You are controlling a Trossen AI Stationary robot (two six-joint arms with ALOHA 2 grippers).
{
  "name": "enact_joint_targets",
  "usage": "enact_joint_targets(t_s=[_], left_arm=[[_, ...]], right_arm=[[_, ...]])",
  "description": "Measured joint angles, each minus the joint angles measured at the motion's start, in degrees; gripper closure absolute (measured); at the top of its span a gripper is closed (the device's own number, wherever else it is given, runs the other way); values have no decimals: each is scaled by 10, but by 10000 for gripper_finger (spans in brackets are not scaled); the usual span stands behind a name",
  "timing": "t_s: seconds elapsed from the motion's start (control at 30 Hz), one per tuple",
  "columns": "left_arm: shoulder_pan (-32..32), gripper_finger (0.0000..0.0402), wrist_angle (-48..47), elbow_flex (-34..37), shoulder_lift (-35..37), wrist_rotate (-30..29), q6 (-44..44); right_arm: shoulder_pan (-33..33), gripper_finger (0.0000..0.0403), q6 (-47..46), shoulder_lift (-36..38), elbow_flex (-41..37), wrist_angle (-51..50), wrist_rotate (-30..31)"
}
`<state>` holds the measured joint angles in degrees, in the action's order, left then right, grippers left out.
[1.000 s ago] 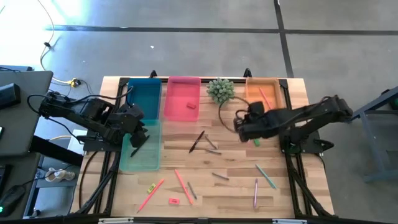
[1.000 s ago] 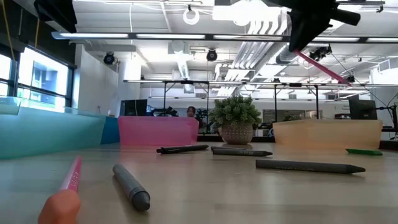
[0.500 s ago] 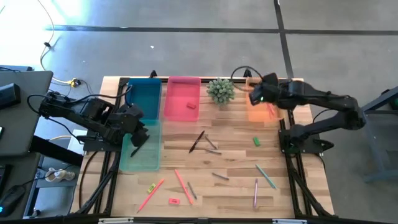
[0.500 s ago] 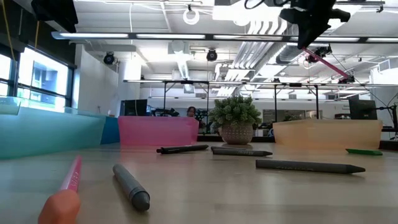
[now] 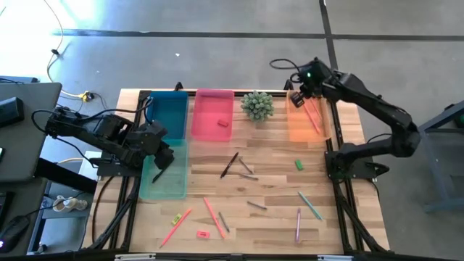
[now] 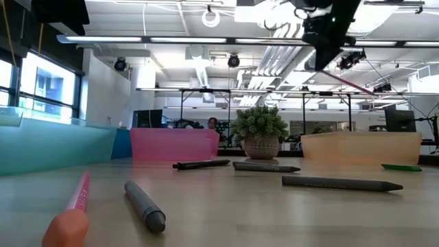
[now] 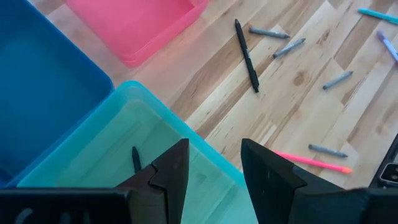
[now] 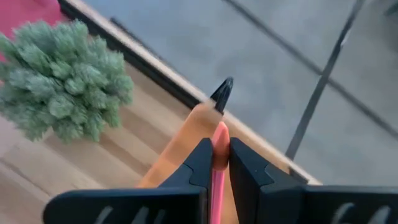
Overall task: Sort crayons/erasers/pens/pencils in bins
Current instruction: Put the pink pencil into the orange bin
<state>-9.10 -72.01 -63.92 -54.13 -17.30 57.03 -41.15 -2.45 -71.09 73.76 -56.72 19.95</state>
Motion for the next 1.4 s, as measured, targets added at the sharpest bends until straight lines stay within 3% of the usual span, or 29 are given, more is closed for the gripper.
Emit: enact_joint_targets(t_s=[0.23,0.53,1.4], left_arm=[[0,268,3,0,0,0,0],[0,268,23,0,0,-19,-1],[0,268,29,0,-38,-26,38]], right_arm=[[-95,384,49,-63,0,0,-109],[-149,384,90,-167,0,-2,-167],[-155,384,90,-322,0,43,-156]])
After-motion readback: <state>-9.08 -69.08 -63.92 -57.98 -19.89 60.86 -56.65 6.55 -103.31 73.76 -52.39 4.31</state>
